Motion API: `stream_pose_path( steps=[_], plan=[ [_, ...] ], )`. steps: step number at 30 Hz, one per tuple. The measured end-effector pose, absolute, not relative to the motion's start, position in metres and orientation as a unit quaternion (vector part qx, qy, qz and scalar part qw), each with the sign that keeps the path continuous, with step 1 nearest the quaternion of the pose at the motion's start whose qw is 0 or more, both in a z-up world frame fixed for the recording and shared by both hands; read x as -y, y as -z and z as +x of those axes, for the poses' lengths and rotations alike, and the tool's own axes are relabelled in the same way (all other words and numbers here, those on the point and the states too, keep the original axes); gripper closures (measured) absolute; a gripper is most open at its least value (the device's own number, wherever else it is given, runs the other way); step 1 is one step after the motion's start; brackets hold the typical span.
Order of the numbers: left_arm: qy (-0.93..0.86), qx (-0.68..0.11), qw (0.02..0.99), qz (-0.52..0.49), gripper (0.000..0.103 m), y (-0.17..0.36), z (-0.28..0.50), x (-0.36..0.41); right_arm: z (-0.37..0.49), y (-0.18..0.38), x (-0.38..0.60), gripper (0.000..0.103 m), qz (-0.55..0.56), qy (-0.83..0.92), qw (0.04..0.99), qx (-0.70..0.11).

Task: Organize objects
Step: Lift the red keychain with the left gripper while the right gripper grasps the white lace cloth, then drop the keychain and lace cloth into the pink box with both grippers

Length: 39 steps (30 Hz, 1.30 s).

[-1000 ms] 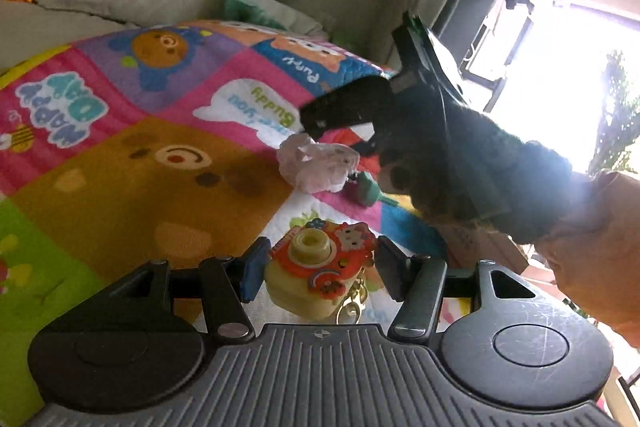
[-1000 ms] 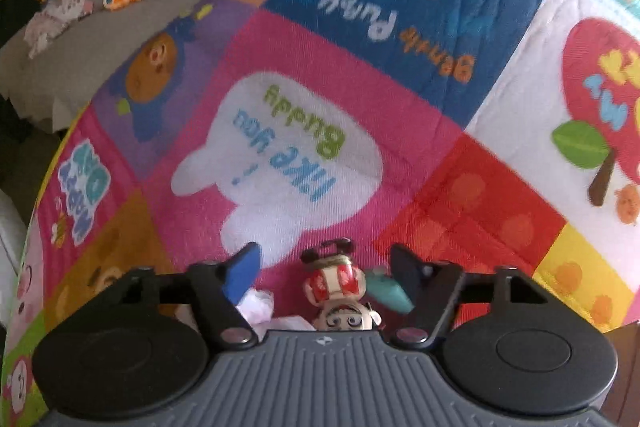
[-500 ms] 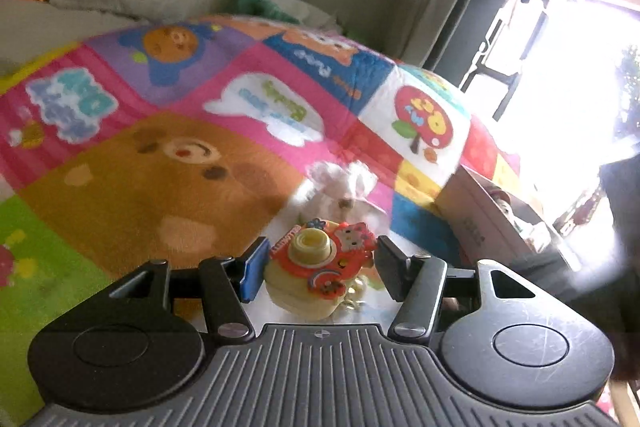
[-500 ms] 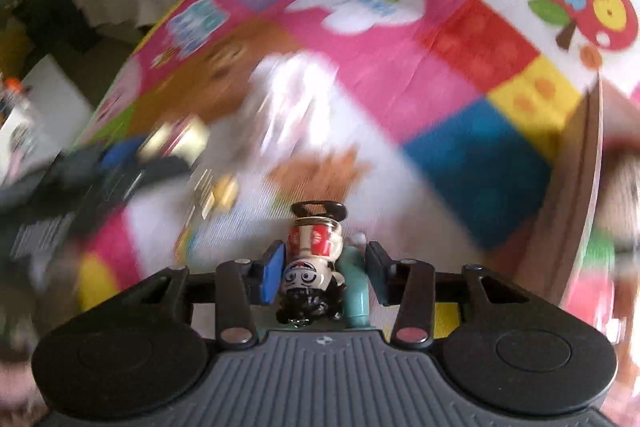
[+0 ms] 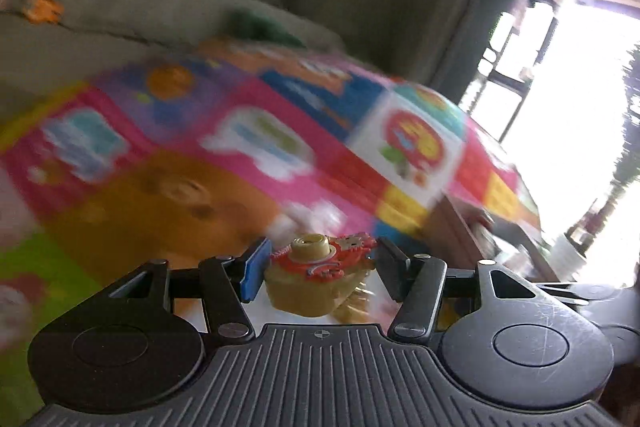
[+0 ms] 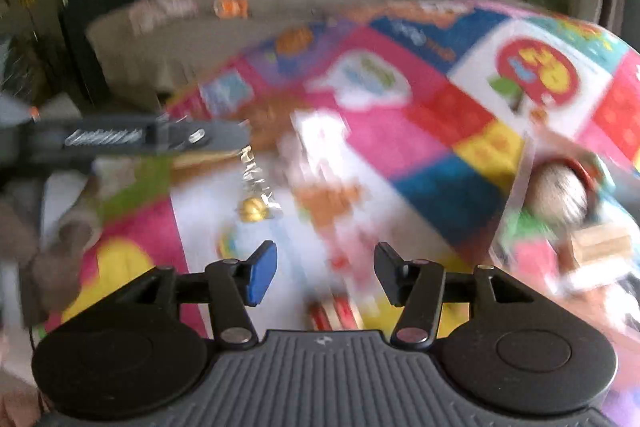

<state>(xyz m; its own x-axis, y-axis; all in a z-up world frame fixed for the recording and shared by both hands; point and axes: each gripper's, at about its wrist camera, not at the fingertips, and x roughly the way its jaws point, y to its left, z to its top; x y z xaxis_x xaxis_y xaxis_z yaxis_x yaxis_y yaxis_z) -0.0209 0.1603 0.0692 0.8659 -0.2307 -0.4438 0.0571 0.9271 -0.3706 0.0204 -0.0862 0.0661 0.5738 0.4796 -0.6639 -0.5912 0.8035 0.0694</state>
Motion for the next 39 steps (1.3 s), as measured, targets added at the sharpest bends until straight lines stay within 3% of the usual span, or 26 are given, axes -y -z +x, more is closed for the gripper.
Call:
stream_pose_path(
  steps=[8, 10, 13, 20, 26, 34, 39],
  plan=[
    [0.033, -0.226, 0.959, -0.168, 0.041, -0.095, -0.037, -0.186, 0.13, -0.033, 0.013, 0.051, -0.002, -0.267, 0.874, -0.406],
    [0.042, -0.235, 0.957, -0.167, 0.041, -0.091, -0.035, -0.184, 0.14, -0.026, 0.007, 0.073, 0.013, -0.271, 0.861, -0.43],
    [0.053, -0.246, 0.953, -0.169, 0.041, -0.082, -0.034, -0.181, 0.118, -0.035, 0.017, 0.08, 0.007, -0.289, 0.86, -0.419],
    [0.118, -0.281, 0.936, -0.175, 0.041, -0.065, -0.031, -0.144, 0.012, -0.083, 0.112, 0.08, 0.005, -0.327, 0.873, -0.36],
    [0.212, -0.293, 0.924, -0.125, 0.041, -0.075, -0.031, -0.08, -0.074, -0.078, 0.197, 0.08, -0.07, -0.246, 0.913, -0.318],
    [0.281, -0.279, 0.916, -0.057, 0.041, -0.108, 0.006, 0.017, -0.102, -0.069, 0.264, 0.08, 0.001, -0.196, 0.938, -0.287],
    [0.308, -0.272, 0.909, -0.072, 0.041, -0.115, 0.048, 0.071, -0.104, -0.054, 0.281, 0.08, 0.018, -0.19, 0.939, -0.286]
  ],
)
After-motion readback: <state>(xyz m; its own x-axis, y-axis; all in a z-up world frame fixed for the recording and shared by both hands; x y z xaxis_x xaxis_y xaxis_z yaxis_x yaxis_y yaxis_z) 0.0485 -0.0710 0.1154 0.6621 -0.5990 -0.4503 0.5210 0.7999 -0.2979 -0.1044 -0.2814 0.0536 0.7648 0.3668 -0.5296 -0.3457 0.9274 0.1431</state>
